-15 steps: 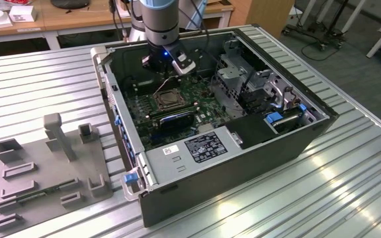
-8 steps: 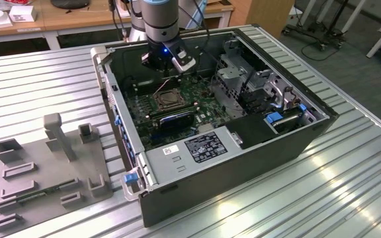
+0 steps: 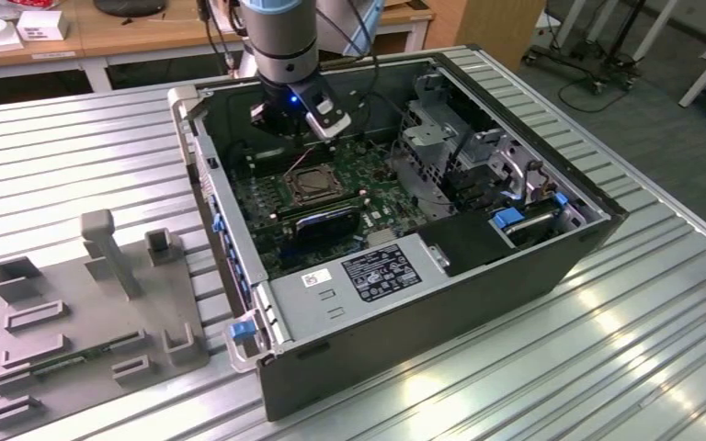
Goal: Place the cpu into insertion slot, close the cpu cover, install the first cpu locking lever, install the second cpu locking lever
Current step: 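Install the first cpu locking lever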
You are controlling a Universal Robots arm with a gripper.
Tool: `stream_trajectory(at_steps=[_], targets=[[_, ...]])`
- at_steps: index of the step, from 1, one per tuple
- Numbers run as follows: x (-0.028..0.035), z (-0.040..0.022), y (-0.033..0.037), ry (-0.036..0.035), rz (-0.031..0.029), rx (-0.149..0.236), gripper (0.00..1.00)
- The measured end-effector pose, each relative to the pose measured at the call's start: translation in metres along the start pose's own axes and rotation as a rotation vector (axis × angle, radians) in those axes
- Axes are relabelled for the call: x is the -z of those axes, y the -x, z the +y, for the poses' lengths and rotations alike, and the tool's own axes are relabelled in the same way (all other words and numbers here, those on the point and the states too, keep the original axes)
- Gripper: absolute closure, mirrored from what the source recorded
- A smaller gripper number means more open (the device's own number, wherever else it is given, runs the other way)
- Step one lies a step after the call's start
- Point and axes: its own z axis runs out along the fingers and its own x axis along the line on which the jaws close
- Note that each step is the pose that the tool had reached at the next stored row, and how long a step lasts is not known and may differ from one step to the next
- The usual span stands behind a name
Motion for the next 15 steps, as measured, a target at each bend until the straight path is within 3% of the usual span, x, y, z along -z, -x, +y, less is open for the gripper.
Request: stream_trajectory(at_steps=[5,15], targets=[[-0.0047,-0.0073,-0.0022,0.0002,-0.0002,0.000,0.89],[-0.0155,-0.0108,-0.0018,-0.0001,-0.0007,-0.002,0.89]])
